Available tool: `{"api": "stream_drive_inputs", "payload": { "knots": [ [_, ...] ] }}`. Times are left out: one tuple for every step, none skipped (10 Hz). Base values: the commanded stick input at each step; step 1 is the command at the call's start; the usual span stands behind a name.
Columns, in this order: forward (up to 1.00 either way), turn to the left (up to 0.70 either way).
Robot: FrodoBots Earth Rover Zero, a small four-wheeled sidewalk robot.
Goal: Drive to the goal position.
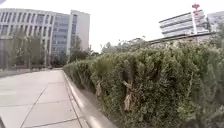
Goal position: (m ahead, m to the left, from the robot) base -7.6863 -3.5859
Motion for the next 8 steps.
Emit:
{"api": "stream_drive_inputs", "payload": {
  "knots": [
    [0.05,0.0],
    [0.05,0.0],
    [0.05,0.0],
    [0.05,0.0],
    [0.05,0.0],
    [0.05,0.0],
    [0.05,0.0],
    [0.05,0.0]
  ]
}}
